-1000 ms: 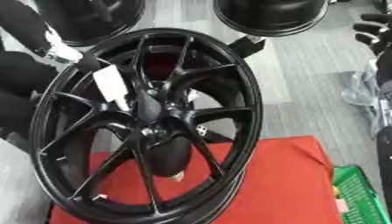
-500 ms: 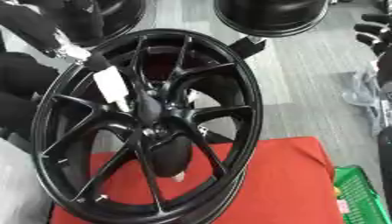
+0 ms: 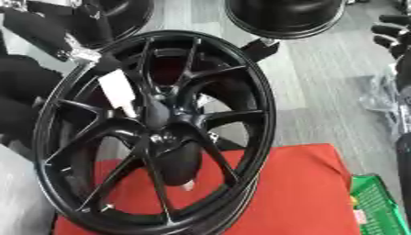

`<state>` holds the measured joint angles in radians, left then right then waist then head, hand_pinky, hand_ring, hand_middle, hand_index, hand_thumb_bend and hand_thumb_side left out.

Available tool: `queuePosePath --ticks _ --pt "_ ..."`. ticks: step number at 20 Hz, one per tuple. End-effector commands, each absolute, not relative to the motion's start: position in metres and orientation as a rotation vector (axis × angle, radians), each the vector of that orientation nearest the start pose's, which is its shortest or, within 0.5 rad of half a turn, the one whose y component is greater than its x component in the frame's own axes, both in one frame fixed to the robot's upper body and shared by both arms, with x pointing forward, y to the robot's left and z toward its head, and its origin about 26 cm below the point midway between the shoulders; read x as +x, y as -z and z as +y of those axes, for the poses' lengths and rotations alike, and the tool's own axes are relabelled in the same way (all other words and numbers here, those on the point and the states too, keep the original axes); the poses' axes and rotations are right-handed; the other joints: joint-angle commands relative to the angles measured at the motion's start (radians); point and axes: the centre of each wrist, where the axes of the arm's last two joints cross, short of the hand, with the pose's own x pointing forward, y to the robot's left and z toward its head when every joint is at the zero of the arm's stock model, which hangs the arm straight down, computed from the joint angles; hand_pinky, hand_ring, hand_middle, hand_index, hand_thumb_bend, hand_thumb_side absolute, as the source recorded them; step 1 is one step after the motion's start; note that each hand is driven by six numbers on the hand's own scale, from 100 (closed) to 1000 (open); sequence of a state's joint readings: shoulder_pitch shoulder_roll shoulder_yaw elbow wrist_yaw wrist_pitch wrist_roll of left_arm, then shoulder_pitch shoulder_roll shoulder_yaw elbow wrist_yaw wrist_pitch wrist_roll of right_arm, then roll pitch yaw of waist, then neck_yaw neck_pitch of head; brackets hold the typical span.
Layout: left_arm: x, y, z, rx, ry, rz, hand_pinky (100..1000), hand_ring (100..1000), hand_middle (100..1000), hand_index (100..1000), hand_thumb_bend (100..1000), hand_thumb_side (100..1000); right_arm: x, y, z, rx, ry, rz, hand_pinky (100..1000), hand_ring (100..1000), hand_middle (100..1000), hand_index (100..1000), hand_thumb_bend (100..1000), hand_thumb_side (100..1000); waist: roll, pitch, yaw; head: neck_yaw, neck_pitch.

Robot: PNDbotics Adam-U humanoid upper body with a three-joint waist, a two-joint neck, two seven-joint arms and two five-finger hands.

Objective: Pull the pin out of the wheel hub.

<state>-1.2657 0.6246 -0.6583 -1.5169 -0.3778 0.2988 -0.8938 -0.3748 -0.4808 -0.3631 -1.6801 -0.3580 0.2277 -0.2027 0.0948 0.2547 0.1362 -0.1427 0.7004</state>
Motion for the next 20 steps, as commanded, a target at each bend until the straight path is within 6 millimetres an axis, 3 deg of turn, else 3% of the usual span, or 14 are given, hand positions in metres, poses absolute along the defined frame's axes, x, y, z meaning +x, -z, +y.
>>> queuePosePath --ticks 1,5,9,20 --pt "0.370 -0.366 0.126 0.613 1.959 -1.289 905 885 795 789 597 756 0.324 -0.222 -0.405 -0.368 0.287 -1.956 799 695 633 783 100 674 -0.004 -0.032 0.001 0.001 -0.005" --pt "0.367 -0.363 0.125 0.614 1.972 -1.279 902 882 790 783 614 752 0.324 -0.222 -0.406 -0.371 0.288 -1.955 799 695 633 783 100 675 -0.002 -0.032 0.002 0.001 -0.004" --pt "0.361 -0.363 0.129 0.632 1.986 -1.289 902 882 792 833 636 685 0.324 -0.222 -0.406 -0.372 0.288 -1.956 799 695 633 783 100 675 -0.001 -0.031 0.003 -0.001 -0.004" --pt "0.354 -0.364 0.141 0.653 1.959 -1.291 898 878 787 829 629 682 0.323 -0.221 -0.408 -0.379 0.290 -1.950 799 695 632 783 100 678 -0.002 -0.029 0.006 -0.001 -0.007"
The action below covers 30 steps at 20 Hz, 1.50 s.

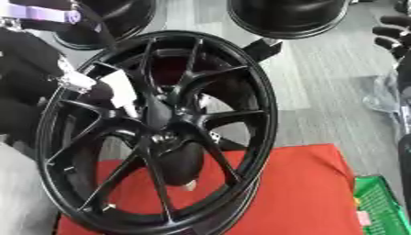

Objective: Pull the pin out of the wheel hub.

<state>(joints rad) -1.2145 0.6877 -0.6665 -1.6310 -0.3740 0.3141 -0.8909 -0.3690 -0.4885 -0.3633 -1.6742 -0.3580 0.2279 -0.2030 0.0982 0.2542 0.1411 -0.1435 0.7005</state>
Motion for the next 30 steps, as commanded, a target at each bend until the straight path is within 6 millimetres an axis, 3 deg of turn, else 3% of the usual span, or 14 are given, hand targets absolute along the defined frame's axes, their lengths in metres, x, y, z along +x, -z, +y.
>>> queuePosePath --ticks 1,5,8,12,30 --pt "0.354 -0.364 0.142 0.657 1.953 -1.289 897 877 786 827 619 688 0.323 -0.221 -0.408 -0.379 0.290 -1.950 799 695 632 783 100 678 -0.005 -0.029 0.002 0.000 -0.007" --pt "0.355 -0.361 0.141 0.659 1.934 -1.273 896 876 785 820 614 696 0.323 -0.221 -0.408 -0.378 0.289 -1.949 799 695 633 783 100 677 -0.005 -0.029 0.001 0.002 -0.007" --pt "0.356 -0.360 0.140 0.665 1.928 -1.265 892 872 781 802 647 771 0.323 -0.221 -0.408 -0.378 0.288 -1.949 799 695 633 783 100 678 -0.004 -0.029 0.000 0.003 -0.009" --pt "0.359 -0.355 0.139 0.715 1.936 -1.245 889 869 774 768 683 801 0.323 -0.221 -0.407 -0.376 0.287 -1.950 799 695 633 783 100 677 -0.004 -0.029 -0.002 0.006 -0.012" --pt "0.391 -0.325 0.135 0.718 1.964 -1.125 884 865 771 737 644 706 0.325 -0.221 -0.406 -0.366 0.285 -1.947 799 694 632 782 100 678 0.000 -0.030 -0.010 0.018 -0.016"
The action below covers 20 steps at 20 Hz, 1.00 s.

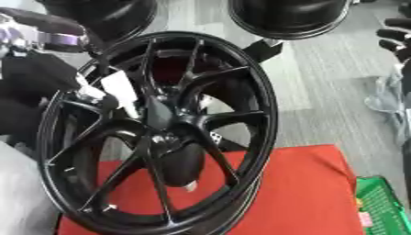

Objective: Pull the pin out of the wheel hub.

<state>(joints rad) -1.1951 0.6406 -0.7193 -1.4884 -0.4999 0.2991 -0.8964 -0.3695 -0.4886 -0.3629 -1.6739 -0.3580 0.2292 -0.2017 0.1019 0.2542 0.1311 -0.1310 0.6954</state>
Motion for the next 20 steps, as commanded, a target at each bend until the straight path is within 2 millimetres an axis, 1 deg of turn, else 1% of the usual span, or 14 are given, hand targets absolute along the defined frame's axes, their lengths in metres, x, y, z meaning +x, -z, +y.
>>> queuePosePath --ticks 1,5,8,11,14,16,17,20 --pt "0.3912 -0.3243 0.1342 0.718 1.967 -1.124 883 864 770 731 642 699 0.3248 -0.2211 -0.4055 -0.366 0.285 -1.947 799 694 632 783 100 678 -0.004 -0.031 0.000 0.006 -0.012" --pt "0.3940 -0.3208 0.1351 0.716 1.973 -1.113 880 859 764 692 636 680 0.3250 -0.2216 -0.4051 -0.363 0.284 -1.949 799 693 631 782 100 678 -0.004 -0.031 -0.002 0.010 -0.011" --pt "0.3957 -0.3183 0.1353 0.711 1.977 -1.106 877 857 762 687 629 680 0.3251 -0.2216 -0.4050 -0.363 0.283 -1.947 799 693 631 782 100 678 -0.004 -0.030 -0.003 0.012 -0.011" --pt "0.3961 -0.3172 0.1339 0.708 1.982 -1.105 876 855 760 681 624 646 0.3253 -0.2213 -0.4049 -0.362 0.281 -1.946 799 693 631 782 100 679 -0.005 -0.030 -0.003 0.014 -0.009" --pt "0.3967 -0.3167 0.1330 0.709 1.985 -1.105 875 854 760 681 615 639 0.3253 -0.2213 -0.4050 -0.362 0.280 -1.946 799 693 631 782 100 678 -0.005 -0.030 -0.003 0.018 -0.009" --pt "0.3965 -0.3168 0.1315 0.708 1.987 -1.108 875 854 759 679 597 609 0.3253 -0.2213 -0.4049 -0.362 0.280 -1.946 799 693 631 782 100 678 -0.005 -0.030 -0.004 0.018 -0.009" --pt "0.3961 -0.3171 0.1306 0.708 1.989 -1.110 874 853 759 672 580 569 0.3254 -0.2213 -0.4049 -0.361 0.280 -1.946 799 692 631 782 100 678 -0.005 -0.030 -0.004 0.018 -0.009" --pt "0.3947 -0.3185 0.1288 0.711 1.990 -1.118 873 851 756 659 570 512 0.3253 -0.2214 -0.4050 -0.361 0.279 -1.946 799 692 631 782 100 678 -0.004 -0.031 -0.004 0.021 -0.010"
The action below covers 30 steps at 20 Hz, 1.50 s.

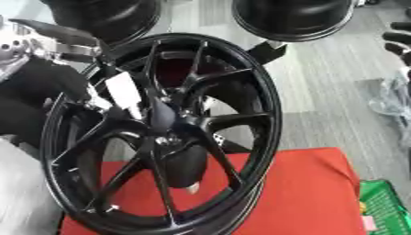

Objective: Pull the pin out of the wheel hub.

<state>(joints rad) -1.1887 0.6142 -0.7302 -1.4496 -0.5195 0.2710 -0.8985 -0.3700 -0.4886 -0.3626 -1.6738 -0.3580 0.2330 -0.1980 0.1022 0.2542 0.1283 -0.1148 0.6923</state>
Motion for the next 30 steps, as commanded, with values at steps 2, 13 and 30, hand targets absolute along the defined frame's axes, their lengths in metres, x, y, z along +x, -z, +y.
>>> queuePosePath --ticks 2,13,30 --pt "0.394 -0.319 0.128 0.714 1.992 -1.122 871 848 752 640 571 474 0.325 -0.221 -0.405 -0.362 0.279 -1.946 799 692 631 782 100 678 -0.004 -0.031 -0.001 0.004 -0.008" --pt "0.390 -0.323 0.122 0.723 1.991 -1.139 866 842 744 610 541 517 0.326 -0.221 -0.405 -0.361 0.274 -1.942 799 691 629 782 100 679 -0.004 -0.031 -0.002 0.006 -0.011" --pt "0.391 -0.323 0.113 0.788 2.004 -1.143 855 829 722 570 526 445 0.326 -0.221 -0.404 -0.355 0.268 -1.942 799 691 630 782 100 679 -0.003 -0.033 -0.007 0.009 -0.015"
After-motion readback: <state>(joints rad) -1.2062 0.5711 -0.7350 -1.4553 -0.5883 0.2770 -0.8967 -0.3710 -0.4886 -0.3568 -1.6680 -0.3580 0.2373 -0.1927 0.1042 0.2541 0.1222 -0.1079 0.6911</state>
